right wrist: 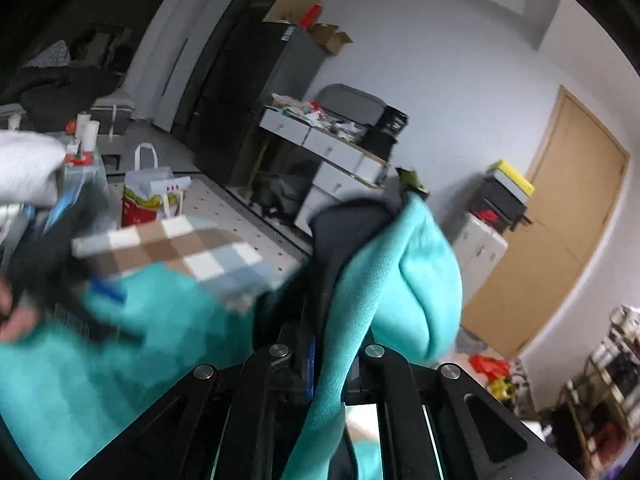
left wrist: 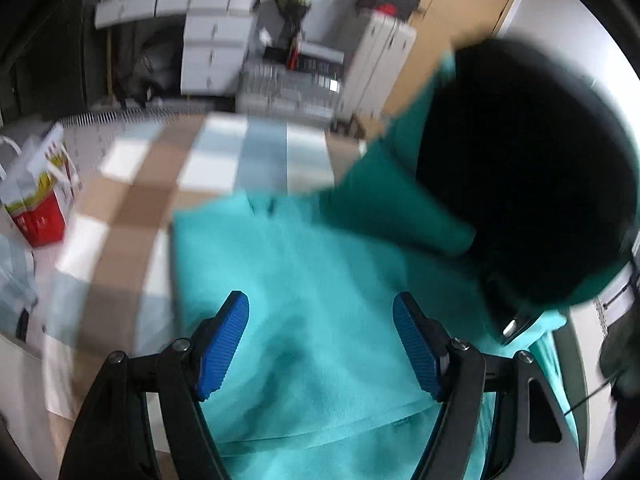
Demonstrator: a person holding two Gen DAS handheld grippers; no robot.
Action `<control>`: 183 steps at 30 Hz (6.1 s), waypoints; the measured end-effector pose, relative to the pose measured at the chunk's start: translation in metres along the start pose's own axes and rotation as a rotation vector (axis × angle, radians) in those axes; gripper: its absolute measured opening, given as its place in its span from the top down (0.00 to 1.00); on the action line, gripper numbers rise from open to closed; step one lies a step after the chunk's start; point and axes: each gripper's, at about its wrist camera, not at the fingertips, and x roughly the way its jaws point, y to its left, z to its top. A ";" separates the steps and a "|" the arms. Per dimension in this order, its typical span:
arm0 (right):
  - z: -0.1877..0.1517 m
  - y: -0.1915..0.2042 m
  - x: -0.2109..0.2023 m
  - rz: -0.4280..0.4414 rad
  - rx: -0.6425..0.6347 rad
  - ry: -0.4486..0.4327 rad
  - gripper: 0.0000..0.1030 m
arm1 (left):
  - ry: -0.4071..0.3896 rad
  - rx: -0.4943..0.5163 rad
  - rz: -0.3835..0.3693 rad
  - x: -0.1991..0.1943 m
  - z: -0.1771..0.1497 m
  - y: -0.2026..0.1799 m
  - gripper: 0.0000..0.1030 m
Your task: Fold large clothes
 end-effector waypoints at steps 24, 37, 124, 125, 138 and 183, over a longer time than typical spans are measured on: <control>-0.101 0.072 -0.067 0.268 0.098 0.094 0.94 | 0.239 0.782 -0.096 0.059 0.080 -0.181 0.31; -0.111 0.014 -0.073 0.311 0.442 0.133 0.92 | 0.407 1.046 0.063 0.067 -0.002 -0.184 0.98; -0.191 -0.020 -0.066 0.664 1.677 0.134 0.23 | 0.001 -0.147 -0.605 -0.108 -0.069 -0.075 0.98; -0.187 -0.019 -0.053 0.702 1.697 0.137 0.23 | -0.009 -0.177 -0.622 -0.103 -0.078 -0.066 0.98; -0.088 -0.090 -0.021 0.515 1.409 0.064 0.94 | 0.072 -0.197 -0.549 -0.080 -0.089 -0.077 0.52; -0.203 -0.033 -0.077 0.665 1.719 -0.004 0.92 | 0.247 -0.215 -0.359 -0.081 -0.103 -0.086 0.93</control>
